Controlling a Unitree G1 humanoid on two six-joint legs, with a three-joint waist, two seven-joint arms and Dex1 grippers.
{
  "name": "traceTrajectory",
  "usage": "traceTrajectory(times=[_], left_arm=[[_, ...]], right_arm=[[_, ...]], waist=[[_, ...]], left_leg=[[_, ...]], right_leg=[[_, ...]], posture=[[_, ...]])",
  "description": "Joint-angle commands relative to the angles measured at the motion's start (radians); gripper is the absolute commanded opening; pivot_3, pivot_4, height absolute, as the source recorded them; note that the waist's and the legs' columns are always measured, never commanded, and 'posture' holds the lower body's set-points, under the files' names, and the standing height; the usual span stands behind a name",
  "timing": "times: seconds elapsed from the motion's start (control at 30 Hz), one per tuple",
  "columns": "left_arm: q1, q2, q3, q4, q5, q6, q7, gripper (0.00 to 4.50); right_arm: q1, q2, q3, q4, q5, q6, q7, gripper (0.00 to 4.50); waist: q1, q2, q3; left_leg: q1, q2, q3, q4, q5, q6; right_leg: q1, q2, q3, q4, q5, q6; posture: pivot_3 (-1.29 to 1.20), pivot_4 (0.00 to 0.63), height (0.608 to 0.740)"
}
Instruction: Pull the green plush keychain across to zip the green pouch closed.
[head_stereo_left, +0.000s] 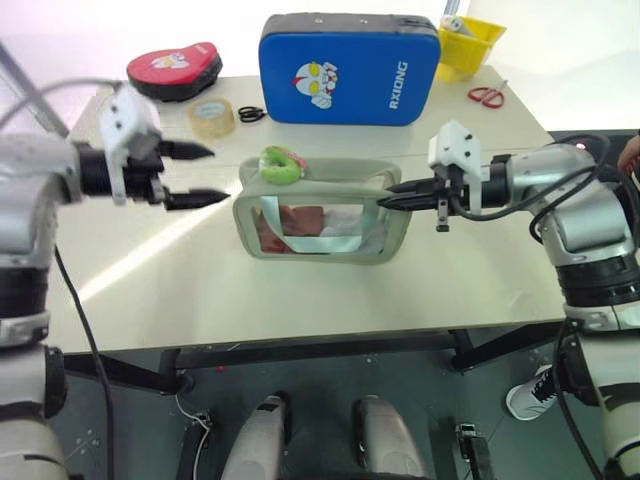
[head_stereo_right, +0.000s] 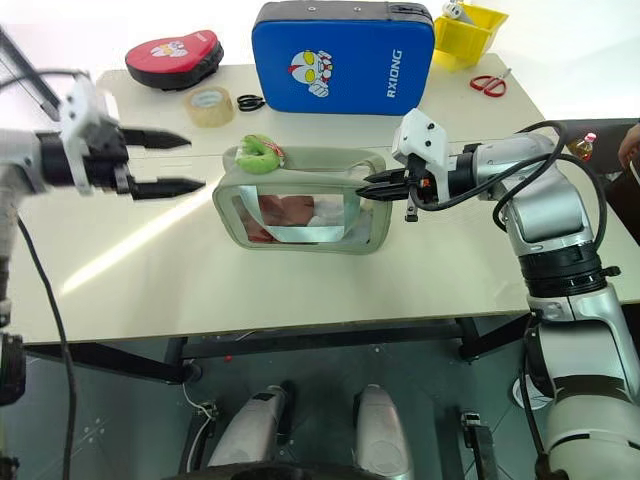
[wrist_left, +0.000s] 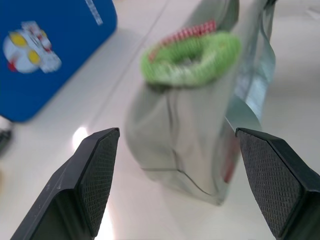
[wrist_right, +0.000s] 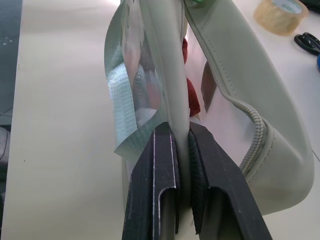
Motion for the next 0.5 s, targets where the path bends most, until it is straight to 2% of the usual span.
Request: traceTrajectory(times=[0.03, 0.2, 0.23, 0.3, 0.5], left_arm=[[0.088, -0.028, 0.031, -0.113, -0.013, 0.009, 0.082, 3.93], [0.108, -0.088, 0.048, -0.136, -0.04, 0.048, 0.174, 3.93], [0.111, -0.092, 0.044, -0.131, -0.036, 0.039, 0.182, 3.71], [0.11, -0.099, 0.044, -0.119, -0.037, 0.028, 0.199, 3.13], [0.094, -0.099, 0.038, -0.099, -0.044, 0.023, 0.202, 0.12]], right_arm=[[-0.027, 0.008, -0.024, -0.026, 0.012, -0.005, -0.002, 0.0], [-0.024, 0.009, -0.024, -0.034, 0.014, 0.003, 0.001, 0.0], [-0.022, 0.009, -0.023, -0.037, 0.014, 0.004, 0.001, 0.0], [-0.021, 0.01, -0.022, -0.04, 0.015, 0.006, 0.001, 0.0], [-0.018, 0.014, -0.023, -0.054, 0.022, 0.016, -0.001, 0.0]], waist=[[0.0, 0.0, 0.0], [0.0, 0.0, 0.0], [0.0, 0.0, 0.0], [0.0, 0.0, 0.0], [0.0, 0.0, 0.0]], left_leg=[[0.0, 0.0, 0.0, 0.0, 0.0, 0.0], [0.0, 0.0, 0.0, 0.0, 0.0, 0.0], [0.0, 0.0, 0.0, 0.0, 0.0, 0.0], [0.0, 0.0, 0.0, 0.0, 0.0, 0.0], [0.0, 0.0, 0.0, 0.0, 0.0, 0.0]], right_leg=[[0.0, 0.0, 0.0, 0.0, 0.0, 0.0], [-0.001, 0.0, 0.0, 0.001, 0.0, 0.0], [-0.001, 0.0, 0.0, 0.001, 0.0, 0.0], [-0.001, 0.0, 0.0, 0.001, 0.0, 0.0], [-0.001, 0.0, 0.0, 0.001, 0.0, 0.0]], posture=[[0.0, 0.15, 0.74], [0.0, 0.15, 0.74], [0.0, 0.15, 0.74], [0.0, 0.15, 0.74], [0.0, 0.15, 0.74]])
